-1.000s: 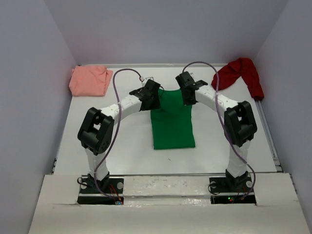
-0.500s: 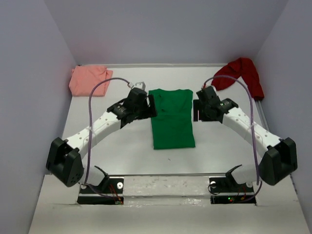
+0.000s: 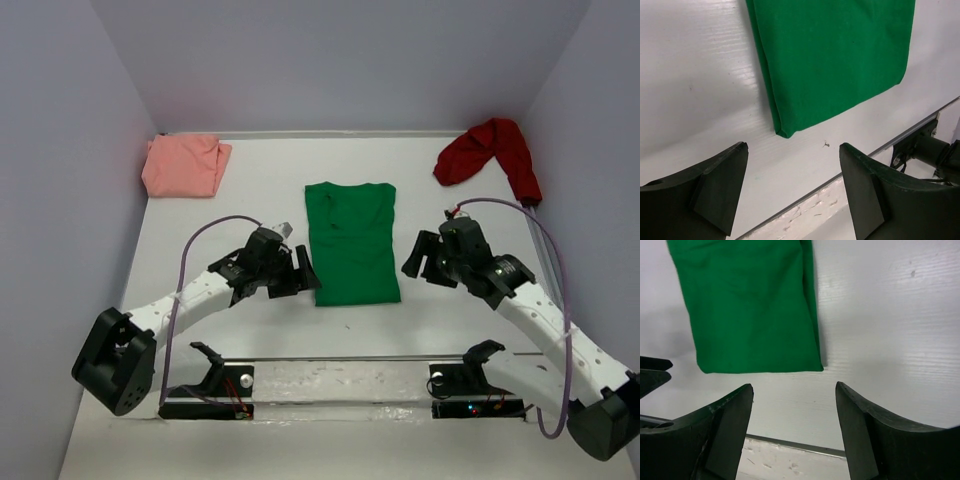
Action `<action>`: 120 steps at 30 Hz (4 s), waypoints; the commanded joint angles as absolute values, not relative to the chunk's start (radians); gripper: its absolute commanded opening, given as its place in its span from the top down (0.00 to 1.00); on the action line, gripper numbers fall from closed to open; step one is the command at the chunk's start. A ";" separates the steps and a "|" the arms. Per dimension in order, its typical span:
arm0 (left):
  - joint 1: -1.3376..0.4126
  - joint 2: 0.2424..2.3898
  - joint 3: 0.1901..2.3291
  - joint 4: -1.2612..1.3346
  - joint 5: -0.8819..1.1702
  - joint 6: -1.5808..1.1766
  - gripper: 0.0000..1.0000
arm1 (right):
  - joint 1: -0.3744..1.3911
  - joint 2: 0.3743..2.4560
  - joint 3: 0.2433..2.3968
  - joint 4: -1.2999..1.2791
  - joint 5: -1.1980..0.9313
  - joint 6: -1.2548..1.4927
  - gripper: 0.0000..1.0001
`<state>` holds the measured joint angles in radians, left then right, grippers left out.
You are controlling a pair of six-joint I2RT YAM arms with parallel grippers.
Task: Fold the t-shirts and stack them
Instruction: Fold the tshirt
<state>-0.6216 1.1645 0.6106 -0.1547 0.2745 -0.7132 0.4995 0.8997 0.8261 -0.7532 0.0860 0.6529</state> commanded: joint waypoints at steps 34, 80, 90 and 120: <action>-0.595 1.370 0.551 -0.022 0.462 -0.738 0.25 | 0.508 1.166 0.626 -0.539 0.127 0.943 0.44; -0.637 1.483 0.587 0.026 0.446 -0.761 0.48 | 0.548 1.164 0.677 -0.522 0.135 0.847 0.45; -0.637 1.489 0.584 0.012 0.430 -0.758 0.62 | 0.548 1.201 0.652 -0.476 0.115 0.845 0.44; -0.637 1.562 0.612 0.021 0.442 -0.736 1.00 | 0.623 1.258 0.586 -0.405 0.118 0.917 0.54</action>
<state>-0.6331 1.5299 0.6033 0.0547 0.4759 -0.7673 0.5869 1.2594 0.5903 -0.4404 0.0898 0.8722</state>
